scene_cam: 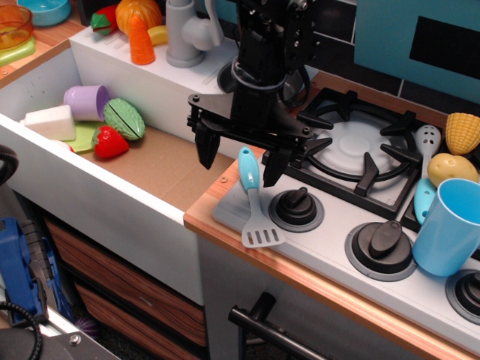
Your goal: Put spatula in pan
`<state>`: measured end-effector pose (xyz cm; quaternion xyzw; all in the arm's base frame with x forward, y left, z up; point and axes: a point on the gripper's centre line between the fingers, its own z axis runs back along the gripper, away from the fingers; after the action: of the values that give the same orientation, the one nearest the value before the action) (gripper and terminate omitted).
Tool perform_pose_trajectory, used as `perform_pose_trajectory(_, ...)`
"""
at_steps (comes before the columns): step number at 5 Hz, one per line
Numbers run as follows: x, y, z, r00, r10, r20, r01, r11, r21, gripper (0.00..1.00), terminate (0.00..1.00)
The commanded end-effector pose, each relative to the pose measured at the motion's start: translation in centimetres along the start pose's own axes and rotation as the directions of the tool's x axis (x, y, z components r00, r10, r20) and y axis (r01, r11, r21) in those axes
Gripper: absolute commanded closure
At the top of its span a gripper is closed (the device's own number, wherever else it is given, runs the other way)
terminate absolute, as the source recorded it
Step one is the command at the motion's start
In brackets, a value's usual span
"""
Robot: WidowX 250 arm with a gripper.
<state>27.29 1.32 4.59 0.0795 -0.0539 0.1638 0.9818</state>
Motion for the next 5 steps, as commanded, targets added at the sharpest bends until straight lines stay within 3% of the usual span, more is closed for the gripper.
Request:
perform_pose_trajectory(1,1.2,-0.5,0.6,0.999,0.017,0.051,-0.017,1.000,-0.017,0.00,0.00)
perform_pose_trajectory(5,2.8,-1.4,-1.0,0.997,0.023,0.080,-0.018,0.998,-0.057,0.00,0.00)
